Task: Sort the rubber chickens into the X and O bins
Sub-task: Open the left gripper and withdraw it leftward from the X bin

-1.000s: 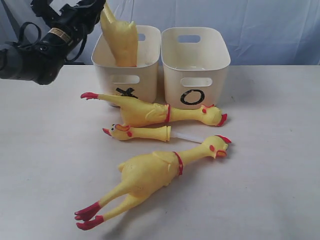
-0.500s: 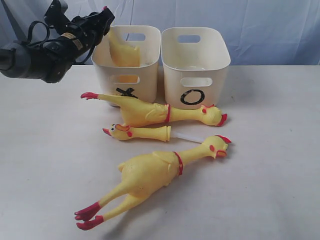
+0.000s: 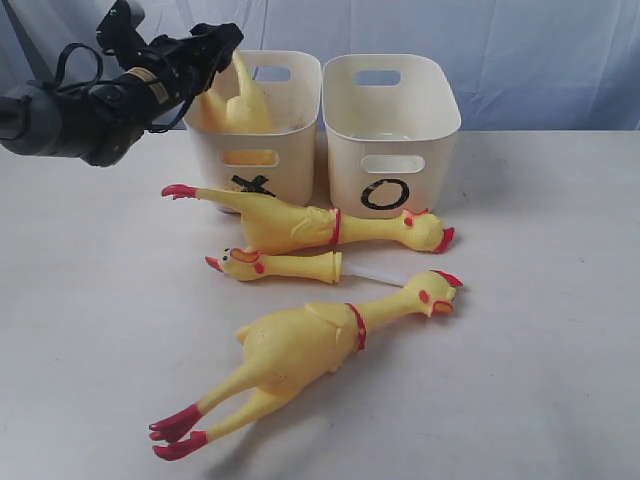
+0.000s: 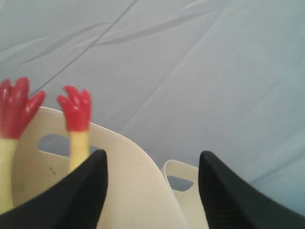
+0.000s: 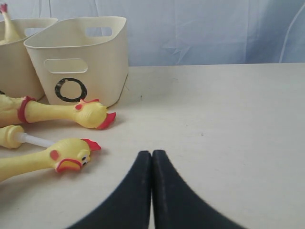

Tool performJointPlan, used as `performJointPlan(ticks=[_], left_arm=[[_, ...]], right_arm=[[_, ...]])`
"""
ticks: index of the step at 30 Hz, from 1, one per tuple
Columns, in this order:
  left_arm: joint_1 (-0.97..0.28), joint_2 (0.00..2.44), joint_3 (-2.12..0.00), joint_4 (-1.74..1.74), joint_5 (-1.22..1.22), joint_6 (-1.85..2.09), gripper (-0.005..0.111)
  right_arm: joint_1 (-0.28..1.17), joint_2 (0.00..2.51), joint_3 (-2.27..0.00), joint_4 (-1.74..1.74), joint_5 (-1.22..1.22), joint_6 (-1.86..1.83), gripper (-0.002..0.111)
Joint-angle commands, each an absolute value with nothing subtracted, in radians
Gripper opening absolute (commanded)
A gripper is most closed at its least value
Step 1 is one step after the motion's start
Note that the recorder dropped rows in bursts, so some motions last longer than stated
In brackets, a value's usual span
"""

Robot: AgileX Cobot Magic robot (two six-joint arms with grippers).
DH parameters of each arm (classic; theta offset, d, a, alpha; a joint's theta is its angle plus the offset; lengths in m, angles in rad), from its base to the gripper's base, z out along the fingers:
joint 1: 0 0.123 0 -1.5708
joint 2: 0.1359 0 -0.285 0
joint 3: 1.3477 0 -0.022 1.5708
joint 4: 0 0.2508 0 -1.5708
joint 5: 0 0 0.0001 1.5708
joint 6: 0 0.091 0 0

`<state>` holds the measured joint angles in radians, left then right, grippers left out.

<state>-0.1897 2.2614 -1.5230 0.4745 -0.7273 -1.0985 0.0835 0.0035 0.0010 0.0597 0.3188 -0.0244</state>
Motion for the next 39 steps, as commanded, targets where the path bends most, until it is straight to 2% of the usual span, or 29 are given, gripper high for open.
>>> performJointPlan(ticks=[1,14,19,27,30,39], left_arm=[[-0.192,2.246,-1.529,0.553,-0.724,-1.100,0.055],[-0.191,2.157,-1.529,0.740,-0.718,-1.100,0.054],[-0.191,2.092,-1.529,0.966,-0.701,-1.135,0.051],[-0.191,1.963,-1.529,1.516,-0.697,-1.368,0.050],[-0.191,1.923,-1.529,1.744,-0.739,-1.483,0.050],[-0.155,1.875,-1.515,1.744,-1.001,-1.528,0.050]], right_arm=[[0.082,0.000,0.000,0.061,0.312,-0.025,0.000],[0.082,0.000,0.000,0.061,0.312,-0.025,0.000],[0.082,0.000,0.000,0.061,0.312,-0.025,0.000],[0.082,0.000,0.000,0.061,0.312,-0.025,0.000],[0.082,0.000,0.000,0.061,0.312,-0.025,0.000],[0.082,0.000,0.000,0.061,0.312,-0.025,0.000]])
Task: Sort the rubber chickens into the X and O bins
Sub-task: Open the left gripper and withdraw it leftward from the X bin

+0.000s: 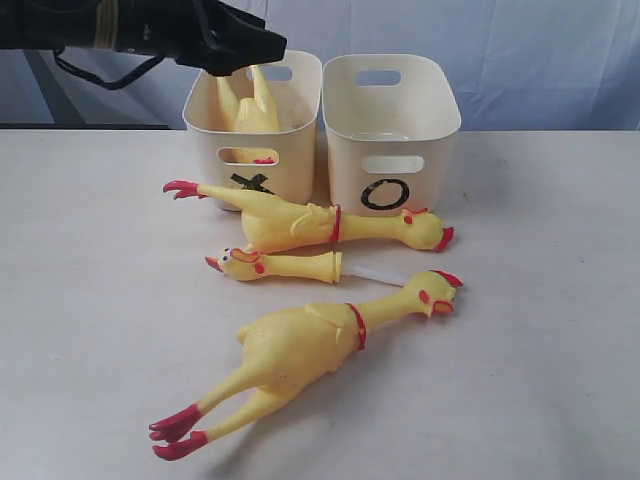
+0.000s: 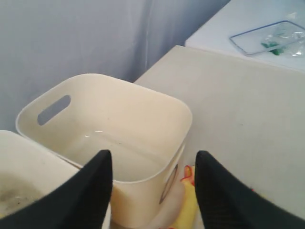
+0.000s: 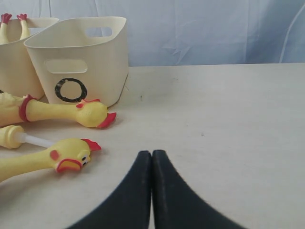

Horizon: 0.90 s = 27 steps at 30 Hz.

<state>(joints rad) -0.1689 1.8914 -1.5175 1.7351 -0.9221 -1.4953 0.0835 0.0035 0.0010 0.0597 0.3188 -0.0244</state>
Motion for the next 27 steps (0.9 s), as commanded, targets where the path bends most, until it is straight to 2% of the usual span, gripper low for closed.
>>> performJointPlan(ticks=[1,3,5,9,11,27], left_arm=[[-0.153,1.875,-1.515,1.744,-1.012,-1.537,0.050],[-0.149,1.875,-1.515,1.744,-1.042,-1.557,0.049],[-0.149,1.873,-1.509,1.744,-1.058,-1.580,0.040],[-0.149,1.855,-1.472,1.744,-1.077,-1.577,0.010],[-0.149,1.839,-1.443,1.744,-1.075,-1.577,0.000],[-0.132,1.588,-1.219,1.744,-1.032,-1.658,0.000]], right_arm=[[0.082,0.000,0.000,0.061,0.312,-0.025,0.000],[0.082,0.000,0.000,0.061,0.312,-0.025,0.000],[0.082,0.000,0.000,0.061,0.312,-0.025,0.000],[0.082,0.000,0.000,0.061,0.312,-0.025,0.000],[0.082,0.000,0.000,0.061,0.312,-0.025,0.000],[0.082,0.000,0.000,0.061,0.312,-0.025,0.000]])
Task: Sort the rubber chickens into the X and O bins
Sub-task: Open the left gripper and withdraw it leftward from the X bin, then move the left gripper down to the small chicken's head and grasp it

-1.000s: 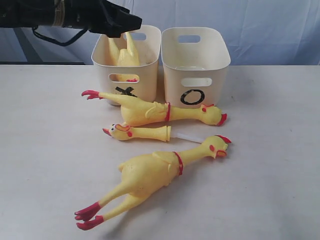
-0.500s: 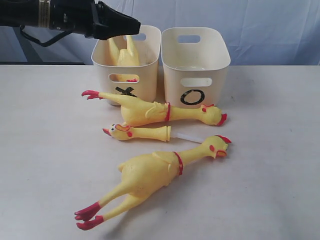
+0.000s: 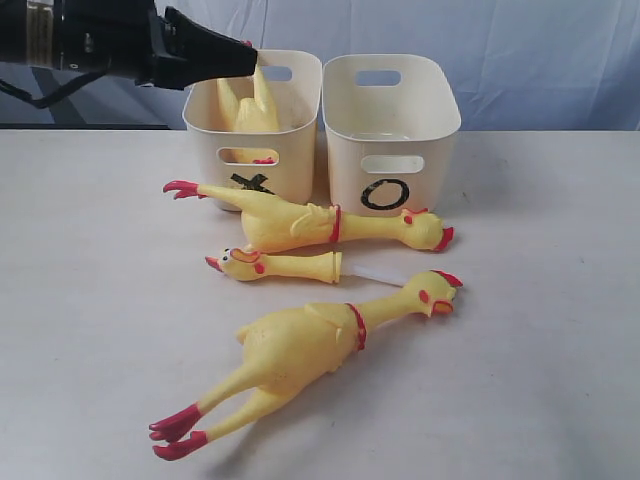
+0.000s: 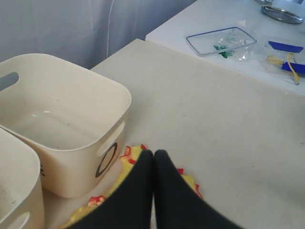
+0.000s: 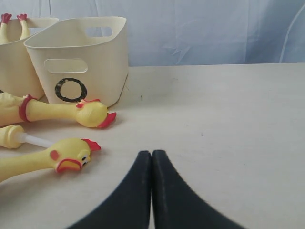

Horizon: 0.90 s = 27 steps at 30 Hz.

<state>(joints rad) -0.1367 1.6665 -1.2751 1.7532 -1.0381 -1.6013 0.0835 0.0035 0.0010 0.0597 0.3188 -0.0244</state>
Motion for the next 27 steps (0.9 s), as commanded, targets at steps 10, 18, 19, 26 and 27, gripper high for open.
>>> performJointPlan(ticks=[10,18,19,26,27], left_arm=[[-0.132,1.384,-0.979,1.744,-0.776,-1.663,0.000],[-0.132,1.373,-0.767,1.744,-0.260,-1.301,0.000],[-0.132,1.373,-0.758,1.744,-0.216,-1.263,0.000],[-0.132,1.392,-0.721,1.710,0.111,-1.118,0.006],[-0.132,1.406,-0.713,1.700,0.175,-1.065,0.006]], right_arm=[[0.082,0.000,0.000,0.061,0.312,-0.025,0.000],[0.082,0.000,0.000,0.061,0.312,-0.025,0.000],[0.082,0.000,0.000,0.061,0.312,-0.025,0.000],[0.082,0.000,0.000,0.061,0.312,-0.025,0.000],[0.082,0.000,0.000,0.061,0.312,-0.025,0.000]])
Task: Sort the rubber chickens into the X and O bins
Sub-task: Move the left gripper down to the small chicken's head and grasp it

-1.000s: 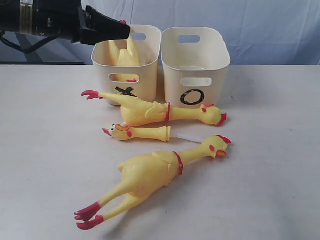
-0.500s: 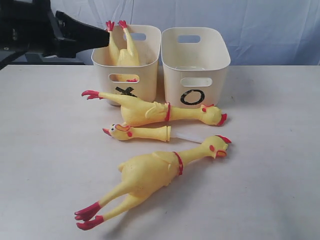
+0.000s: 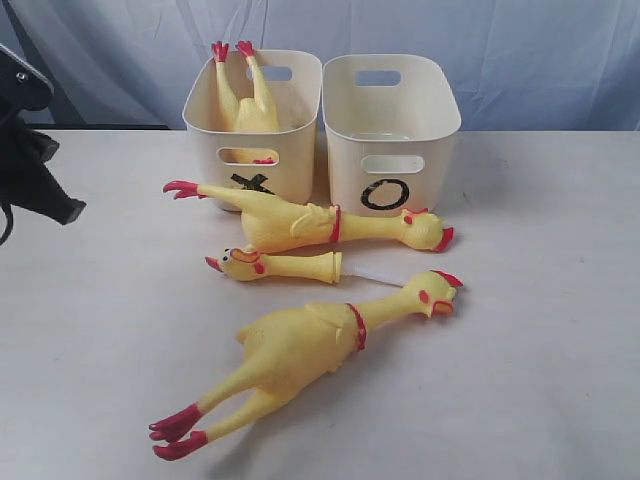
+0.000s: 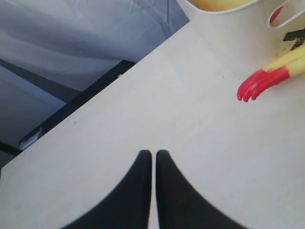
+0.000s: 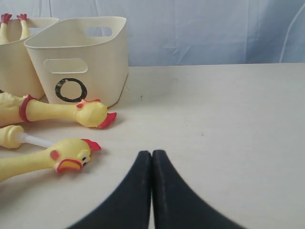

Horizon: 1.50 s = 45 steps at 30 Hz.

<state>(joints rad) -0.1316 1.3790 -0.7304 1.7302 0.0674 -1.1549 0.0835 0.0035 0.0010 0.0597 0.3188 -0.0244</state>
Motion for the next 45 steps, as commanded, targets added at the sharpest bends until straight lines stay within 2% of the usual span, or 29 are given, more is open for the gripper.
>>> performJointPlan(ticks=[1,5,10,16,23,27,31,33,35,45], left_arm=[[-0.132,1.416,-0.708,1.684,0.226,-1.007,0.006],[-0.132,1.456,-0.711,1.456,0.385,-0.722,0.006],[-0.142,1.460,-0.731,0.930,0.303,-0.368,0.006],[-0.197,1.460,-0.790,0.366,0.397,0.262,0.004],[-0.238,1.493,-0.806,0.040,0.410,0.665,0.005],[-0.279,1.555,-0.806,-0.010,0.359,0.723,0.021],[-0.345,1.627,-0.816,0.000,0.258,0.726,0.050],[-0.368,1.665,-0.837,0.000,0.239,0.726,0.059],[-0.383,1.698,-0.862,0.006,0.226,0.726,0.062],[-0.393,1.828,-0.960,0.036,0.228,0.726,0.061]], right_arm=[[0.082,0.000,0.000,0.061,0.312,-0.025,0.000],[0.082,0.000,0.000,0.061,0.312,-0.025,0.000],[0.082,0.000,0.000,0.061,0.312,-0.025,0.000],[0.082,0.000,0.000,0.061,0.312,-0.025,0.000],[0.082,0.000,0.000,0.061,0.312,-0.025,0.000],[0.082,0.000,0.000,0.061,0.312,-0.025,0.000],[0.082,0.000,0.000,0.061,0.312,-0.025,0.000],[0.082,0.000,0.000,0.061,0.312,-0.025,0.000],[0.082,0.000,0.000,0.061,0.312,-0.025,0.000],[0.082,0.000,0.000,0.061,0.312,-0.025,0.000]])
